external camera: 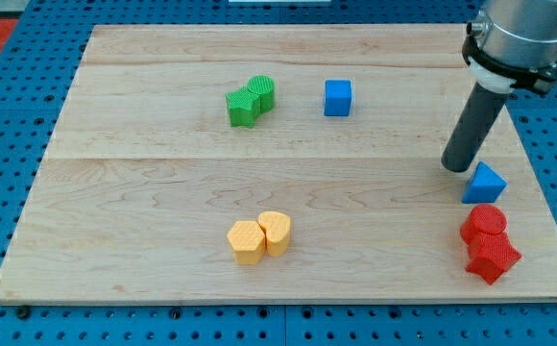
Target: Place the blue triangle towards the top of the red circle
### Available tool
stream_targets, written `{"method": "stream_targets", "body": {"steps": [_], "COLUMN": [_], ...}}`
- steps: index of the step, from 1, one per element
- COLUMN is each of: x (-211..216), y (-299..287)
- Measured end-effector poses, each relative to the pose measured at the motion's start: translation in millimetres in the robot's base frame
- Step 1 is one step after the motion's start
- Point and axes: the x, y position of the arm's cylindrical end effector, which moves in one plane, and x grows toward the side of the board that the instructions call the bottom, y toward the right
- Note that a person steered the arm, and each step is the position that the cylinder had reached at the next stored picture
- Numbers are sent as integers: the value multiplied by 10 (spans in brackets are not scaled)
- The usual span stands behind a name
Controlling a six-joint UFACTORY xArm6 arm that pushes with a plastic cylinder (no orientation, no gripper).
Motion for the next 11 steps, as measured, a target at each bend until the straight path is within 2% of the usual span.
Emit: {"method": "stream_targets", "body": {"steps": [2, 5, 7, 10, 11], "x": [-57, 132, 132, 317, -115], "y": [514, -15, 261, 256, 345]}}
